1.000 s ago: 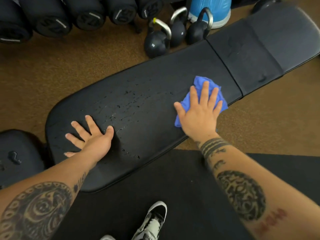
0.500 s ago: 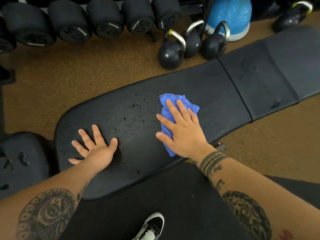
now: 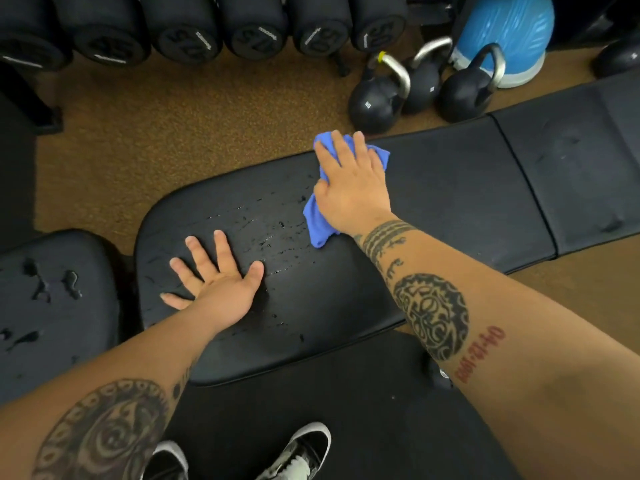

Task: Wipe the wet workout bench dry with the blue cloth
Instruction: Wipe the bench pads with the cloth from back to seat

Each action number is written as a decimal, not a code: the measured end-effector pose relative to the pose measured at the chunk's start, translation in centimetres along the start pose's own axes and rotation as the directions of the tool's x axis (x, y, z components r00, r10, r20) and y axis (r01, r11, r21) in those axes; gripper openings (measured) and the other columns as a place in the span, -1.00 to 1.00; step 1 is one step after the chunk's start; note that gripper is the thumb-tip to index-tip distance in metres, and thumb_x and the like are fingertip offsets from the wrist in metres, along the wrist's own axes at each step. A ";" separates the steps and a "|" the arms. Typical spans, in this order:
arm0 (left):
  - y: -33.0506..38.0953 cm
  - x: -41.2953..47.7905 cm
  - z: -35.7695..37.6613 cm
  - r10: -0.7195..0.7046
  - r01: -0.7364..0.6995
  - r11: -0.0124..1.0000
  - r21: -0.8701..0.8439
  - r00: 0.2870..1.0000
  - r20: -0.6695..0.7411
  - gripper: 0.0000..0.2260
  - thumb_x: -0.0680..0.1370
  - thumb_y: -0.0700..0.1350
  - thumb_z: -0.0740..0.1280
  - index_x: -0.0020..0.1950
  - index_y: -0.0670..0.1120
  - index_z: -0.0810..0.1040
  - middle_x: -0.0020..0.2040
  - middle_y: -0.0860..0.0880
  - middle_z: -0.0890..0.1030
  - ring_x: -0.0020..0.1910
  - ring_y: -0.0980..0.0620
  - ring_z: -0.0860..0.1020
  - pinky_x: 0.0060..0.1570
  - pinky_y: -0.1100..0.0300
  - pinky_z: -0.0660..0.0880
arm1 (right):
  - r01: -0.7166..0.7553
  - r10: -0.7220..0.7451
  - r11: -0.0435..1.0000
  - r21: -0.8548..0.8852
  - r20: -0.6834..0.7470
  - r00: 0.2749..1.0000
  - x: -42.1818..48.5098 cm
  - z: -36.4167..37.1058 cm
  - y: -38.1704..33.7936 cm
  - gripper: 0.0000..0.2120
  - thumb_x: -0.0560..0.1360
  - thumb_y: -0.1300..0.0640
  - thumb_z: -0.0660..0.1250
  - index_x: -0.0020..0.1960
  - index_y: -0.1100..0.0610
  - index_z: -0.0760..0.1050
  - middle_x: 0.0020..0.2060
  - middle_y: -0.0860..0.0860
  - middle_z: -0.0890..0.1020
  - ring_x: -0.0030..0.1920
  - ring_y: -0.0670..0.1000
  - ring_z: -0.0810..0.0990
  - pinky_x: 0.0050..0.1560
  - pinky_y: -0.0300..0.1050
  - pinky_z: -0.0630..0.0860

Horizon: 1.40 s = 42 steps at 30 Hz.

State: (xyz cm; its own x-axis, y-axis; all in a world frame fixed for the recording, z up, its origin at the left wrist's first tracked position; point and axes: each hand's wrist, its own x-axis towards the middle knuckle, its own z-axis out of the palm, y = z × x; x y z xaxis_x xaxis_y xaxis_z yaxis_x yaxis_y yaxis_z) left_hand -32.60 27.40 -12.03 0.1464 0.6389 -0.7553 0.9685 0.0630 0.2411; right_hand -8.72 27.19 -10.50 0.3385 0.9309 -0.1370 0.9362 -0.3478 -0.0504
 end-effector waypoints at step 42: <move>-6.3 5.6 -6.0 0.292 -0.269 0.942 0.199 0.952 -0.095 -0.12 0.42 0.40 0.33 0.57 0.34 -0.14 0.64 0.10 -0.20 0.54 -0.43 -0.13 0.34 -0.43 0.26 | -0.169 0.169 0.986 0.001 -0.006 0.986 0.7 3.1 -9.8 -0.42 0.67 -0.15 -0.03 0.62 0.05 0.03 0.62 0.11 0.00 0.60 0.29 -0.13 0.55 0.22 -0.12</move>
State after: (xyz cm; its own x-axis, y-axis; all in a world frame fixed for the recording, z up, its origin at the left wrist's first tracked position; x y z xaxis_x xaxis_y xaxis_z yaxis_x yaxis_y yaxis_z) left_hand -39.12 35.20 -14.08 0.4031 0.6990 -0.5907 0.9132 -0.2656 0.3089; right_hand -17.94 30.92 -13.17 0.4920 0.8596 -0.1376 0.8657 -0.4999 -0.0272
